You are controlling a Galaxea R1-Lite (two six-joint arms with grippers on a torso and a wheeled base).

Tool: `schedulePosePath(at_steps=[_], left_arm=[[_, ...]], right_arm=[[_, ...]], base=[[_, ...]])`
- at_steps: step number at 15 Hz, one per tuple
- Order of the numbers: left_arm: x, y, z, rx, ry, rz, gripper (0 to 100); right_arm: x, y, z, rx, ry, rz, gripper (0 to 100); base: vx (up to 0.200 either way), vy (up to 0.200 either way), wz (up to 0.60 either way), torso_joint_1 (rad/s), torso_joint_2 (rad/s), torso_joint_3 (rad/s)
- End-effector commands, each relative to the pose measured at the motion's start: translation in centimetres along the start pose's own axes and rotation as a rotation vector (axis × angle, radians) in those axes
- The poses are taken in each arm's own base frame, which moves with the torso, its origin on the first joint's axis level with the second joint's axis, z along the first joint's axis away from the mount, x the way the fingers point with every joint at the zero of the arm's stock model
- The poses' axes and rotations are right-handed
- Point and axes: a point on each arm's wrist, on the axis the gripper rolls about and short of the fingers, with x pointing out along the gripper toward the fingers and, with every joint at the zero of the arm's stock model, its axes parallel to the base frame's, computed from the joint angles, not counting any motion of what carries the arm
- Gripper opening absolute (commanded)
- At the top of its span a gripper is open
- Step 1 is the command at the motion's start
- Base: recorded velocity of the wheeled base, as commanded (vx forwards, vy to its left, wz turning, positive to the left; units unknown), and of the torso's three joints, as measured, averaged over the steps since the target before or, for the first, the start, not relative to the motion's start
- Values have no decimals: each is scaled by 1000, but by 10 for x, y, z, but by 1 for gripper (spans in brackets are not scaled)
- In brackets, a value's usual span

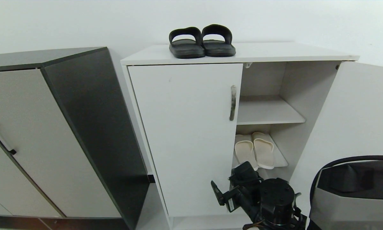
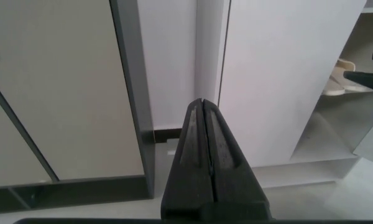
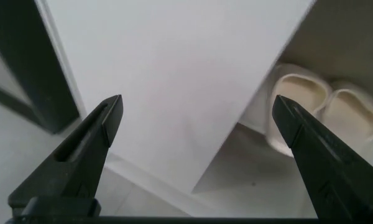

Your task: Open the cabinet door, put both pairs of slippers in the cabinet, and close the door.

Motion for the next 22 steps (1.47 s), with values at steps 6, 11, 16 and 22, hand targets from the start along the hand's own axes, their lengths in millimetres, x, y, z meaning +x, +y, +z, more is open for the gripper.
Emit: schedulePosePath(at_steps=[6, 11, 16, 22], left_arm=[[0, 0, 0, 0, -2, 0, 0], [0, 0, 0, 0, -2, 0, 0], [0, 0, 0, 4, -2, -1, 0], [0, 0, 0, 4, -2, -1, 0]], right_arm=[[-1, 0, -3, -5, 8, 3, 100], [-2, 1, -4, 0, 12, 5, 100], [0, 2, -5, -3, 14, 5, 100], [0, 3, -10, -8, 30, 8, 100]], base=[[0, 0, 0, 71, -459, -351], [0, 0, 0, 138, -467, -333], [0, 0, 0, 172, -479, -311], [0, 0, 0, 213, -516, -316]])
